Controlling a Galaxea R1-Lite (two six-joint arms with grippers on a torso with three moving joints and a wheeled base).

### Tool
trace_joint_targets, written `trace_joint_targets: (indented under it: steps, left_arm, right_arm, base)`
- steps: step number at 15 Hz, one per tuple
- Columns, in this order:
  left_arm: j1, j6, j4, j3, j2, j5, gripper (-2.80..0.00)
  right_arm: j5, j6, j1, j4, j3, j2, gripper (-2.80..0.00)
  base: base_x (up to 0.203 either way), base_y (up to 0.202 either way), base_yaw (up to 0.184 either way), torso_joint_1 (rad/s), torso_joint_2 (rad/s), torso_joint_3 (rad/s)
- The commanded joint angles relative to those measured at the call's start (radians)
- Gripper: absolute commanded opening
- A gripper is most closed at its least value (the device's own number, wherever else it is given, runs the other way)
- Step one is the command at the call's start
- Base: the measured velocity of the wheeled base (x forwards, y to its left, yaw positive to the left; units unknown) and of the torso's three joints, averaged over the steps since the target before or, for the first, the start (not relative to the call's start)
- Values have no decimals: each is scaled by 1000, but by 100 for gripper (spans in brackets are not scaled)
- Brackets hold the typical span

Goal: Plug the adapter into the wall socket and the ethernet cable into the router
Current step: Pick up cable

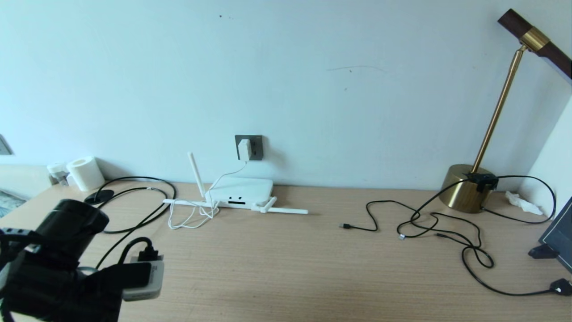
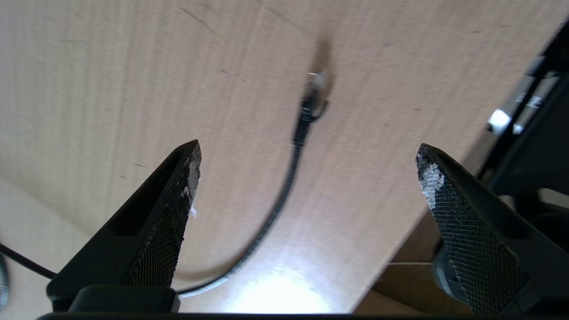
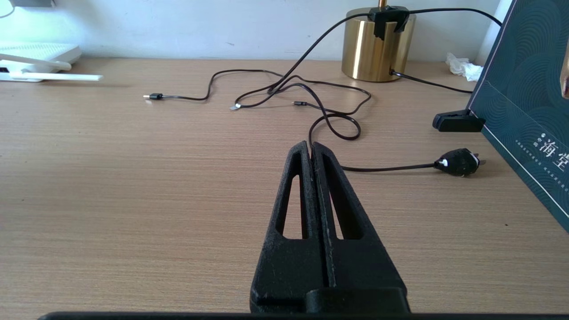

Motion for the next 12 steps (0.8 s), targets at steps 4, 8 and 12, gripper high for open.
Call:
trace_joint_targets:
  steps: [4,8,12]
  left_arm:
    - [95,298,15,-35,65,-66,0]
    - [93,475,141,-70,80,-72,0]
    - [85,473,132,-84,148,-72,0]
  right_arm:
    - [0,1,1,-1,11,0,-280]
    - [0,1,-1,-1,11,0,-280]
    - [0,1,-1,-1,11,0,-280]
  base:
    - [0,0,0,0,0,0]
    - [0,0,0,0,0,0]
    - [0,0,0,0,0,0]
